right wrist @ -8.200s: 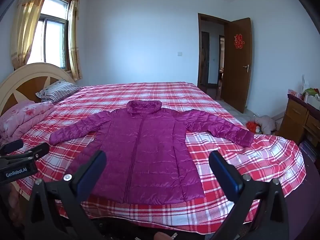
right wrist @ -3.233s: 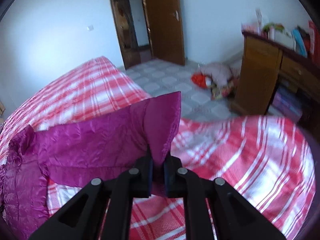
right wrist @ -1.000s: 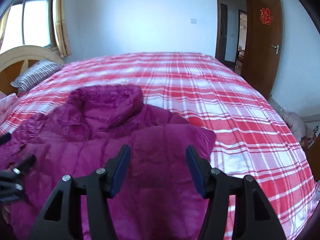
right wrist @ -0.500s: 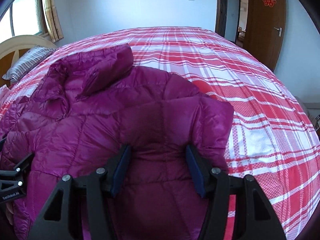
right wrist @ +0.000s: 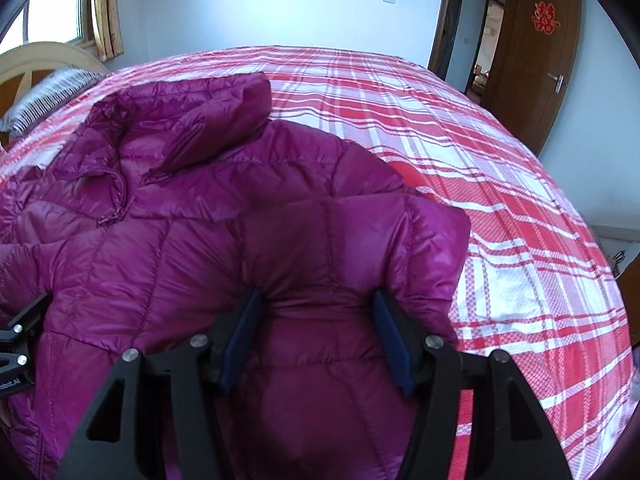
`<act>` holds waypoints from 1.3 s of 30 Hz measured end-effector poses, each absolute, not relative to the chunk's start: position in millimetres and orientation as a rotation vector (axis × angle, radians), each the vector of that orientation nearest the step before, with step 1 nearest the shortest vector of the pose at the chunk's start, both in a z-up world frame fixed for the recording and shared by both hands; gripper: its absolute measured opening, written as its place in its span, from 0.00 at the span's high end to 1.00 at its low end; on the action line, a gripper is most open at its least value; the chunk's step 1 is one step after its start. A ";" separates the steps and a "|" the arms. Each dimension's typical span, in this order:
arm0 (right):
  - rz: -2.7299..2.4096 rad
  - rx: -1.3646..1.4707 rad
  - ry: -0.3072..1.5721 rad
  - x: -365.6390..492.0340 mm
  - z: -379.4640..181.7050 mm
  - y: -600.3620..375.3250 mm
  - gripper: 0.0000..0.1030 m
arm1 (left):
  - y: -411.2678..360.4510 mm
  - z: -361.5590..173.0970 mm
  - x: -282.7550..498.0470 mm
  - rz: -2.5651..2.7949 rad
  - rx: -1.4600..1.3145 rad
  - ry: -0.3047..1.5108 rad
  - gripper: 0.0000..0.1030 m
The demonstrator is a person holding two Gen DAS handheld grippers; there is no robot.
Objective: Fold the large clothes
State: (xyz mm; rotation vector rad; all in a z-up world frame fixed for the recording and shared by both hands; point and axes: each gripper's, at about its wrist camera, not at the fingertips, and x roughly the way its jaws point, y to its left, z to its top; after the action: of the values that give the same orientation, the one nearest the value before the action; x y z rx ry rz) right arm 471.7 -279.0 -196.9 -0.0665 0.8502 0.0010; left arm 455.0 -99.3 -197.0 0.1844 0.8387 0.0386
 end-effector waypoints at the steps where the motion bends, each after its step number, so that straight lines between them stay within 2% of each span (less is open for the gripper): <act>1: -0.004 -0.078 0.854 472.8 -196.4 -276.8 0.39 | -99.1 -196.9 454.9 0.038 0.183 0.838 0.01; 10: 0.056 -0.062 0.774 449.8 -154.1 -235.6 0.42 | -97.1 -199.0 456.4 0.031 0.167 0.842 0.01; 18: 0.119 -0.058 0.868 467.1 -190.8 -212.6 0.40 | -92.4 -199.5 456.2 0.018 0.141 0.852 0.01; 23: 0.111 -0.060 0.877 470.8 -196.5 -211.2 0.36 | -87.8 -200.4 459.1 0.002 0.104 0.872 0.01; 39: 0.079 -0.105 0.859 466.7 -200.0 -205.2 0.35 | -83.8 -199.6 460.8 -0.011 0.079 0.883 0.01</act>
State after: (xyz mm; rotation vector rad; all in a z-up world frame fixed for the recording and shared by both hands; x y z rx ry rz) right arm 466.7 -205.2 -200.0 -0.1045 0.8593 0.0792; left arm 460.8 -83.8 -199.6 0.0788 0.8827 -0.0110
